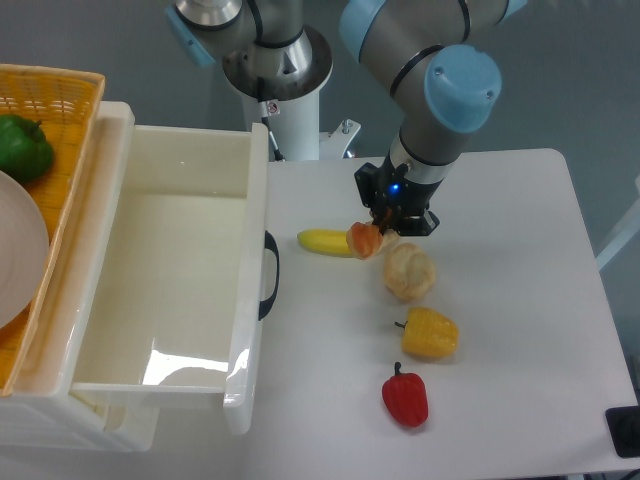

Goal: Place the square bread in the upper white drawer
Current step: 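Lower the gripper onto the small square bread beside the banana and close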

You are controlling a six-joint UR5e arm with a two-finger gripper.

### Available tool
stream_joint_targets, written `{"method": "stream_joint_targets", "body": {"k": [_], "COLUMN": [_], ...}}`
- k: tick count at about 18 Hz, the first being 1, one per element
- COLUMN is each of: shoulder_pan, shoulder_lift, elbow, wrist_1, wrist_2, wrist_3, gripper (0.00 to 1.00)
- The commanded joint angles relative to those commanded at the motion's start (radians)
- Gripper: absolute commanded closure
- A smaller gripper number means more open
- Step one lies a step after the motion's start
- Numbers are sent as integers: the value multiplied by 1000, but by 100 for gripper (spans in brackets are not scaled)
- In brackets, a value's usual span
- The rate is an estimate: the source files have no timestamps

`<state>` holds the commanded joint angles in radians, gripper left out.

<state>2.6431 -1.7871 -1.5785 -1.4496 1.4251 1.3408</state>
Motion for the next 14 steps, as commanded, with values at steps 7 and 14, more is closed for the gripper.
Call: {"method": "stream_joint_targets", "body": {"k": [7,14], "shoulder_pan": [0,-11], "shoulder_lift": [9,-17], "elbow": [9,58], "wrist_1": [0,0], "wrist_2": [-9,-41], "wrist_3": [-35,-104], "gripper": [100,100]}}
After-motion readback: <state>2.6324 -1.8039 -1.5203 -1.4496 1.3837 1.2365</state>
